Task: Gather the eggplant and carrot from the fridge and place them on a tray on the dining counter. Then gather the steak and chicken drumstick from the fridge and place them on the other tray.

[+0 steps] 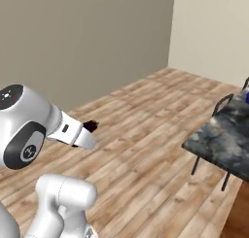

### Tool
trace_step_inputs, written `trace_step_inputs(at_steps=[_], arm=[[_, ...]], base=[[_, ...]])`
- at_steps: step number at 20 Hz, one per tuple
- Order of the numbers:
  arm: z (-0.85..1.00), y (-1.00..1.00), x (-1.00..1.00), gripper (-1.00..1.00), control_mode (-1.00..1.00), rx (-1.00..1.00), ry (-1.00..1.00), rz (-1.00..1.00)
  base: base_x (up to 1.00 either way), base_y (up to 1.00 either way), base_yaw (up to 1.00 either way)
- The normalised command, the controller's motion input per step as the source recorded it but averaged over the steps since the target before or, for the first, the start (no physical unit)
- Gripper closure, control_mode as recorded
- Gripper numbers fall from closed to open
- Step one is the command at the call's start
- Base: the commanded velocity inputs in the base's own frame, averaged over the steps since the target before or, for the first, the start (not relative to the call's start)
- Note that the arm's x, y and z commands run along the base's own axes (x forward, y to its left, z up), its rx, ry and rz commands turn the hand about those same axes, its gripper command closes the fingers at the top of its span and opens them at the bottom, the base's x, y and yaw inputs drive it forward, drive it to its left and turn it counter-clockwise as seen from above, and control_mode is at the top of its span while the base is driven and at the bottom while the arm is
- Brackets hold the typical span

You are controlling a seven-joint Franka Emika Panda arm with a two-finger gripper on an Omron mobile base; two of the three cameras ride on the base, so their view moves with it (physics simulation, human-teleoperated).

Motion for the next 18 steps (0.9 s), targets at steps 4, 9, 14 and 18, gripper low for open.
trace_step_inputs(at_steps=[4, 9, 14, 18], arm=[[0.00, 0.00, 0.00, 1.00, 1.00, 0.00, 0.00, 0.00], [0.00, 0.00, 0.00, 1.00, 1.00, 0.00, 0.00, 0.00], [0.00, 0.00, 0.00, 1.00, 1.00, 0.00, 0.00, 0.00], [0.00, 0.00, 0.00, 1.00, 1.00, 0.00, 0.00, 0.00]], base=[[0.66, 0.52, -0.46], [0.70, 0.59, -0.46], [0.77, 0.66, -0.44], [0.78, 0.66, -0.43]])
